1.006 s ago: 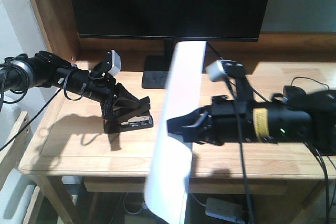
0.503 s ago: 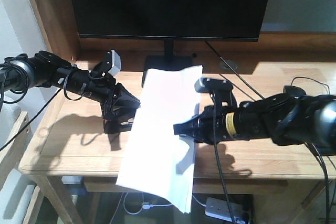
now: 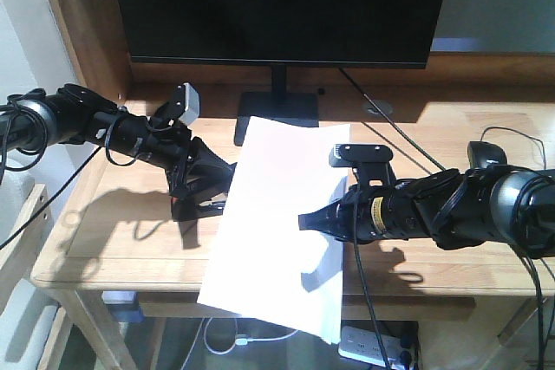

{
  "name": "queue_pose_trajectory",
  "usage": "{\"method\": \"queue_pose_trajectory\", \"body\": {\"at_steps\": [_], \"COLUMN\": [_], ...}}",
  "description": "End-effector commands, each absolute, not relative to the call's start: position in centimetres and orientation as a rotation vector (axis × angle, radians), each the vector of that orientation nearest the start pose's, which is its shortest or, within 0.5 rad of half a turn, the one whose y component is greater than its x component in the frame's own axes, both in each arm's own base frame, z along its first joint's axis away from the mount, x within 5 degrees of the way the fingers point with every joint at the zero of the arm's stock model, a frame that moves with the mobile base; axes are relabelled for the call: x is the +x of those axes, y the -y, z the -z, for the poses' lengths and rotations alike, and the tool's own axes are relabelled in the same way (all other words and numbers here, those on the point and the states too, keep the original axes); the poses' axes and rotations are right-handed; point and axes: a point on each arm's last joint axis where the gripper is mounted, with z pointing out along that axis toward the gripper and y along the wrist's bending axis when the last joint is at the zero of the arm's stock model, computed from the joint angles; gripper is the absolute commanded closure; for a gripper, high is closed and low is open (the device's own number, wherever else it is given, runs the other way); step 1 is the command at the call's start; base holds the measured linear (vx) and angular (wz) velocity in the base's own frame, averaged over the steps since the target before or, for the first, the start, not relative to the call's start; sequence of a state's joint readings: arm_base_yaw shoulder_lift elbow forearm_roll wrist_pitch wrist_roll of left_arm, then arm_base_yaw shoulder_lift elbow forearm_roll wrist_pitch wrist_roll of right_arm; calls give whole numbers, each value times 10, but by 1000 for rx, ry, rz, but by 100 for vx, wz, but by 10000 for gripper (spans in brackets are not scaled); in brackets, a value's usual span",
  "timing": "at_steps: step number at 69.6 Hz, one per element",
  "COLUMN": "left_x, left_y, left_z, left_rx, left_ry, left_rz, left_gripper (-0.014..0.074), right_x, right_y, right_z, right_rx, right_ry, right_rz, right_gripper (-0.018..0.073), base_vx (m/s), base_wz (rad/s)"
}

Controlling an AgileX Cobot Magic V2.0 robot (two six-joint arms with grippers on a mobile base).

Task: Grab stapler and paper to desk for stapling
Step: 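Lower the paper flat onto the desk beside the stapler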

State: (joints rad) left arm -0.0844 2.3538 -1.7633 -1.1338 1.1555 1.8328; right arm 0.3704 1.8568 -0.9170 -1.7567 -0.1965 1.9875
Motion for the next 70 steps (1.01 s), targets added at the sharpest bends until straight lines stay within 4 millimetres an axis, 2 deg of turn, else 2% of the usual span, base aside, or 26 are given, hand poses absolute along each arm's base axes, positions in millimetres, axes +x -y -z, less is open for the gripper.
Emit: {"method": "queue_pose_trajectory", "body": {"at_steps": [1,16,70], "left_x": [463,463,463], "left_y": [120,120,120], "left_z": [-188,-188,-188], "left_rx": [1398,1398,1398], "left_ry": [-1665,-1665,-1665], "left_rz": [879,879,879], "left_gripper": [603,603,603], "right_x": [332,334,339], "right_y": [-143,-141,-134], "right_z": [-157,-142,-143], "right_rx": [-314,-290,-242], "right_ry": [-2413,-2449,-2420], "right_rz": [-433,-396,-285], "right_gripper": [563,562,562], "base_vx": [0,0,0], "base_wz": [0,0,0]}}
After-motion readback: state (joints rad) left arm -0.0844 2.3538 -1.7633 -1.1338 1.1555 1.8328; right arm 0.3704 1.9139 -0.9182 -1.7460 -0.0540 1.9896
